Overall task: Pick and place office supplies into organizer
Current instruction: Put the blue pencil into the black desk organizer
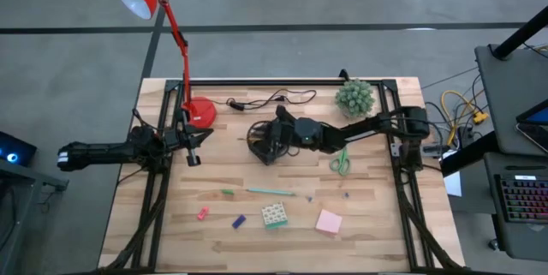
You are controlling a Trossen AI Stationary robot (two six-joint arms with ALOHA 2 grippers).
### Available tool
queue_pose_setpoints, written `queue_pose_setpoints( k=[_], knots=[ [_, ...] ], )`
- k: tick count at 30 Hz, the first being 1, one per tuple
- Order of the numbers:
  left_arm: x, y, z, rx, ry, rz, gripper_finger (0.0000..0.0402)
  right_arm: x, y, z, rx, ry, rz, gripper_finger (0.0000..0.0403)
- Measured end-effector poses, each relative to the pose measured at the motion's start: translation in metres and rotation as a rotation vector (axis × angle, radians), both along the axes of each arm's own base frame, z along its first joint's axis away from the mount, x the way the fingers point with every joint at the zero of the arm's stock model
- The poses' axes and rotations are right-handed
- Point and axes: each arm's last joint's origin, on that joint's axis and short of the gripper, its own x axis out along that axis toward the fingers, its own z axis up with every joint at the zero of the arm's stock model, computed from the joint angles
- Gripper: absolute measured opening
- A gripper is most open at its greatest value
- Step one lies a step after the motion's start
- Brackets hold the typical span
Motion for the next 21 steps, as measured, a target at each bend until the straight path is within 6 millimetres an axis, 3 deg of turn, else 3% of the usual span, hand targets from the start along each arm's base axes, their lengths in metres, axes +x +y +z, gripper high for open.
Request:
queue_pose_setpoints(
  k=[14, 21],
  knots=[
    [0.0, 0.0, 0.0, 0.0, -0.001, 0.0, 0.0, -0.011, 0.072, 0.053, 0.13, 0.596, 0.118, 0.0173],
    [0.0, 0.0, 0.0, 0.0, 0.0, 0.0, 0.0, -0.023, 0.103, 0.045, 0.185, 0.704, 0.141, 0.0183]
  ],
)
